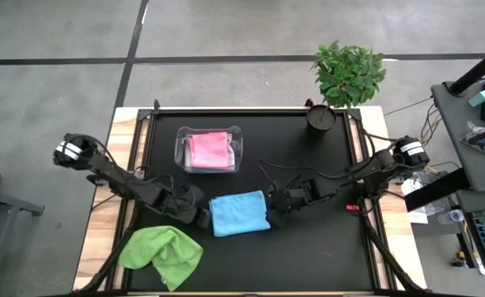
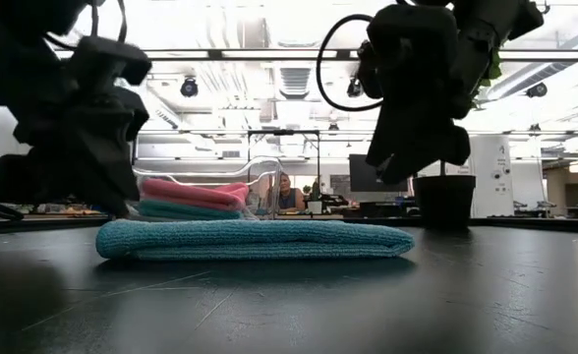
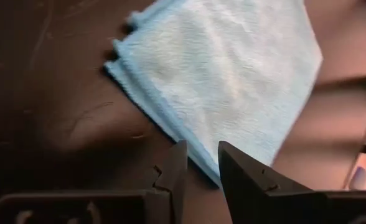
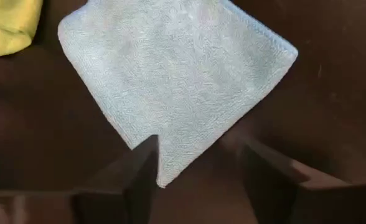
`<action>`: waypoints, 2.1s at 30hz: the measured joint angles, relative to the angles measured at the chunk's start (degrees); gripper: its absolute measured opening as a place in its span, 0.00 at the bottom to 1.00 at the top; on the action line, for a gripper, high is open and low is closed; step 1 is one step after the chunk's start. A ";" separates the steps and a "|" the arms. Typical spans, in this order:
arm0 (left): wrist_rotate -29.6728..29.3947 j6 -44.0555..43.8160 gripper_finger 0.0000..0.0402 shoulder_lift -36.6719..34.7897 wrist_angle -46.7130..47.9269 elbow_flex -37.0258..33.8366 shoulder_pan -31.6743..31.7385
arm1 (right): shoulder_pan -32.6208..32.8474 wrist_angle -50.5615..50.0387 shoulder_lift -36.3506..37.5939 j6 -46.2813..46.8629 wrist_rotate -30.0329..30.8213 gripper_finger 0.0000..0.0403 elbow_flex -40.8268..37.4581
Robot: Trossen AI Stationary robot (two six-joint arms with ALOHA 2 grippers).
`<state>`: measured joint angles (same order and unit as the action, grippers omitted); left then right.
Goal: Fold microfiber towels
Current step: Put the blue microfiber cloth into the transparent bin
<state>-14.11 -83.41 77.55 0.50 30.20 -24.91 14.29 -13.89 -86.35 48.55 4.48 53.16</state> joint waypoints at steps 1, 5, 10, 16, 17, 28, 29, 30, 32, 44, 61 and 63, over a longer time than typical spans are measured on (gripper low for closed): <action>0.00 -0.20 0.20 0.40 -0.27 -0.05 0.01 | 0.07 0.16 0.00 0.27 0.02 0.52 -0.20; 0.13 -0.31 0.28 2.00 -6.12 -0.09 0.26 | 0.06 1.05 0.00 0.35 0.43 0.65 -0.97; 0.74 -4.50 0.46 3.57 -9.13 -0.21 0.62 | 0.06 4.92 -0.04 1.12 2.00 0.78 -3.19; 0.87 -8.89 0.63 7.05 -9.34 -0.67 0.68 | -0.05 11.16 -0.07 2.25 2.88 0.86 -7.71; 0.71 -9.88 0.65 7.77 -9.62 -0.51 0.89 | -0.07 11.95 -0.09 2.64 3.26 0.87 -8.31; -0.91 -10.81 0.68 13.75 -18.76 -0.09 2.08 | -0.25 19.04 -5.20 1.62 5.79 0.86 -9.80; -1.06 -10.81 0.67 14.40 -19.63 -0.09 2.20 | -0.31 20.62 -6.27 1.55 5.47 0.85 -9.80; -1.15 -10.83 0.67 14.80 -20.67 -0.09 2.34 | -0.34 22.32 -7.30 1.32 5.09 0.85 -9.80; -1.18 -10.81 0.65 15.74 -21.85 0.16 2.60 | -0.60 26.22 -8.94 1.37 3.35 0.85 -9.78; -3.00 -6.76 0.50 19.44 -21.65 3.11 2.74 | -0.62 36.74 -12.00 1.05 1.03 0.72 -9.85; -7.86 1.70 0.02 19.43 -21.49 3.54 2.72 | -0.69 37.41 -11.99 -3.27 5.00 0.06 -9.83; -8.59 3.10 0.02 19.19 -21.28 3.47 2.74 | -0.69 37.78 -11.71 -4.18 5.01 0.04 -9.83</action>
<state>-22.70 -80.31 96.75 -20.77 33.66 -22.17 13.61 23.89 -98.05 44.37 9.50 43.33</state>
